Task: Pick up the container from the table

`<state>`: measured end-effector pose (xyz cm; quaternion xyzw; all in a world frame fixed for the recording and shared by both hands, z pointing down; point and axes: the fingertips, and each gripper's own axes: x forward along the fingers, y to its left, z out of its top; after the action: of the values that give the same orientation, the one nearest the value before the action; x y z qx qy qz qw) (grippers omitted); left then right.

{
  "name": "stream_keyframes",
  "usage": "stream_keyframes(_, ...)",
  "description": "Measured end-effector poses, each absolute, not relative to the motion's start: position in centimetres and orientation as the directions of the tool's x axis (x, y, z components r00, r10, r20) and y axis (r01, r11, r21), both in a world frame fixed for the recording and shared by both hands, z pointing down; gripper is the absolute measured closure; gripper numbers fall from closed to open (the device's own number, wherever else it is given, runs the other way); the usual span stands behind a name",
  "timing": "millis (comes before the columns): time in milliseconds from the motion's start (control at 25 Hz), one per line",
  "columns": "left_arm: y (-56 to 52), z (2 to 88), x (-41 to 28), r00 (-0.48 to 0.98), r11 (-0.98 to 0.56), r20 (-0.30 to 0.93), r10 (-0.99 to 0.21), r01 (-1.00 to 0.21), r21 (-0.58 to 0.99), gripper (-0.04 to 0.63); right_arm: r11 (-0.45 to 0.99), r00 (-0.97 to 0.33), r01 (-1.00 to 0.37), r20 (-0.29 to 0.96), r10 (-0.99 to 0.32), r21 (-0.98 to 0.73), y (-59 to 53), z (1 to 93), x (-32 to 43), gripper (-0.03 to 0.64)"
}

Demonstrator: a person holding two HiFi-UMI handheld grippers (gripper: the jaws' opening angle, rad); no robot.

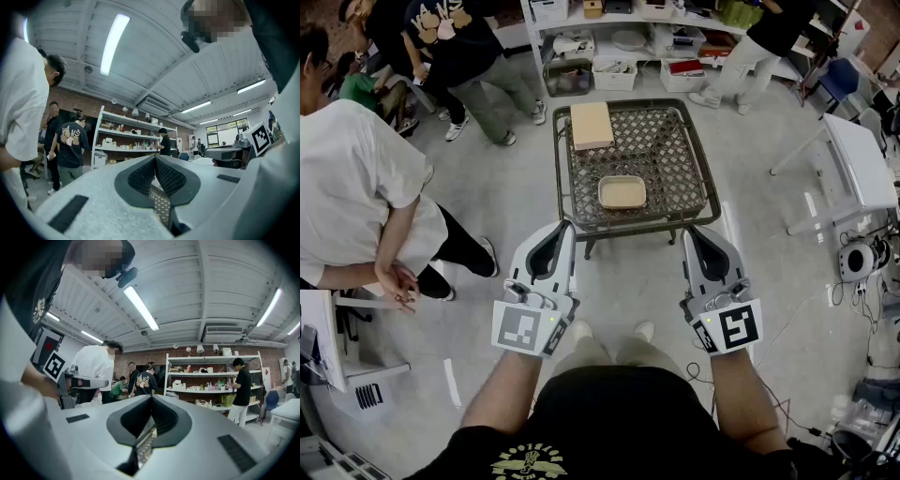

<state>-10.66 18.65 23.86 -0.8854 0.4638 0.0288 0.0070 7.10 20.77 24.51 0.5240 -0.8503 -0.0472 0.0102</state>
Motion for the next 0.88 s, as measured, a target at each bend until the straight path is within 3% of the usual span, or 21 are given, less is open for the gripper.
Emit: stream_keyframes(880, 17.0, 23.3, -6.3, 0.510, -0.512, -0.076, -0.857, -0.859, 0.005, 0.586, 0.493, -0.496, -0.868, -0.070, -0.866, 0.056, 18.9, 24.0, 13.3, 0.606)
